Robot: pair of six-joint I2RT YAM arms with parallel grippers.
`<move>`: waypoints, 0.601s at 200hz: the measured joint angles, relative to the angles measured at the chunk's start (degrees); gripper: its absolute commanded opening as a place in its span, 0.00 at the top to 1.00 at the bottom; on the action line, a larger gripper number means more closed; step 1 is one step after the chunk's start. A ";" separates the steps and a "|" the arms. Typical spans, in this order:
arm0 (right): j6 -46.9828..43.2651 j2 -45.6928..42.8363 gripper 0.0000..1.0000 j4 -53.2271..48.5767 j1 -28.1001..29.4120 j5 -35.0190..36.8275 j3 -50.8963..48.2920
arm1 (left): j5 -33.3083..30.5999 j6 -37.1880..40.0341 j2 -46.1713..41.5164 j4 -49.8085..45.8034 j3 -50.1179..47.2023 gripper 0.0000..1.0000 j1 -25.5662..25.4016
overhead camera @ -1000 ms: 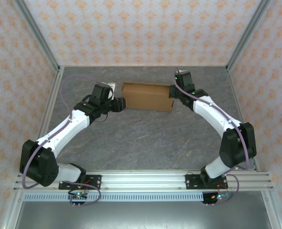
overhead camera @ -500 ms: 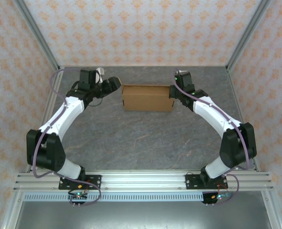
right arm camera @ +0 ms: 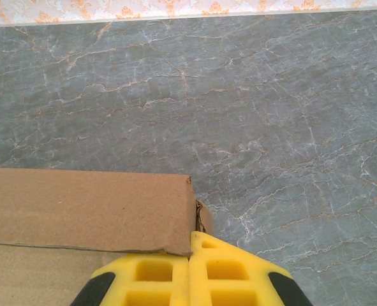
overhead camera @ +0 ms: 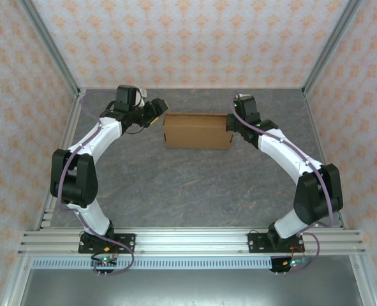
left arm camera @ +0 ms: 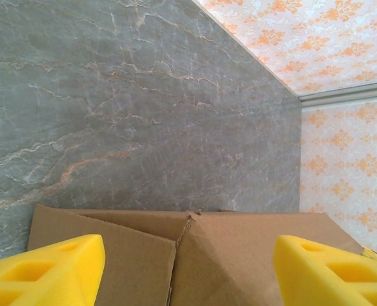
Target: Fold the paper box
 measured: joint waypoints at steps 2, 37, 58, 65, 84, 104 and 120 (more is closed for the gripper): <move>0.02 0.00 1.00 0.00 0.00 0.00 0.00 | 0.09 -0.22 0.04 0.15 -0.07 0.32 -0.07; 0.24 -0.22 1.00 0.48 0.39 0.55 -0.48 | 0.55 -3.02 0.02 3.91 -3.52 0.39 -1.14; 0.48 -0.33 0.98 0.87 0.92 1.68 -0.85 | 0.68 -4.76 -0.13 6.51 -5.90 0.43 -1.84; 0.70 -0.35 0.98 0.94 1.01 1.99 -0.94 | 0.68 -5.27 -0.28 7.48 -6.43 0.44 -1.95; 1.07 -0.42 0.95 1.18 1.27 2.67 -1.14 | 0.33 -6.49 -0.50 9.57 -7.48 0.49 -2.16; 1.22 -0.74 0.92 1.73 1.40 2.97 -1.81 | -0.07 -7.48 -0.79 12.13 -9.09 0.53 -2.21; 1.29 -1.25 0.88 1.68 1.51 2.97 -2.54 | -0.90 -7.76 -1.29 13.84 -10.43 0.56 -2.49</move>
